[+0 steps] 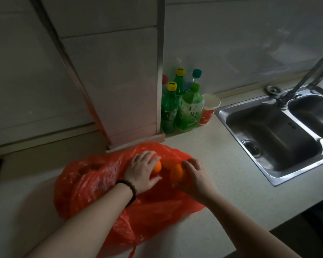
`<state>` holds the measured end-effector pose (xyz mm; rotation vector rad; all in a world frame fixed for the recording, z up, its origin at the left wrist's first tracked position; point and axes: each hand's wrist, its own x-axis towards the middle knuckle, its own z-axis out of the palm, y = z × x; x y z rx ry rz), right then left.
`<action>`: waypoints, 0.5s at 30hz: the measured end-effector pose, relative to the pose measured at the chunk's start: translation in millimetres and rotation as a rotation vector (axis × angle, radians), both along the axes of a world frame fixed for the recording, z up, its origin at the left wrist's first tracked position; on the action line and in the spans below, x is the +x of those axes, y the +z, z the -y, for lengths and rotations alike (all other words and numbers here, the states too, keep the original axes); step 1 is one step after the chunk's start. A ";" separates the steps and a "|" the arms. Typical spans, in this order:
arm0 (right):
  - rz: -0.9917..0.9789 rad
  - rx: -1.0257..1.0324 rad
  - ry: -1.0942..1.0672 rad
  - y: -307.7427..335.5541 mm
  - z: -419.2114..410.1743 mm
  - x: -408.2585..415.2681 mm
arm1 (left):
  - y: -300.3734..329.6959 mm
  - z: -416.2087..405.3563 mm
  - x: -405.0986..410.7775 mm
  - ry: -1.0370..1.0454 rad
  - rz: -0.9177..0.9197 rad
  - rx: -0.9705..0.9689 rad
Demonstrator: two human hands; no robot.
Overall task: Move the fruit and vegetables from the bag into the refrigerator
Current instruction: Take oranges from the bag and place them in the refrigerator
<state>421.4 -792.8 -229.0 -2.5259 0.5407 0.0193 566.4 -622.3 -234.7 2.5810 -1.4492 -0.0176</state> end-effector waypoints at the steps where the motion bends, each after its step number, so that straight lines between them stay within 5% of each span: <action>1: -0.004 -0.005 0.005 -0.4 -0.3 1.0 | 1.1 2.3 1.4 0.030 -0.059 0.032; 7: -0.014 0.040 -0.011 -2.6 -2.2 7.3 | 0.4 9.6 6.8 0.098 -0.188 0.186; 15: -0.001 0.020 -0.039 10.7 -4.7 12.1 | 20.8 -0.1 5.3 0.163 -0.366 0.020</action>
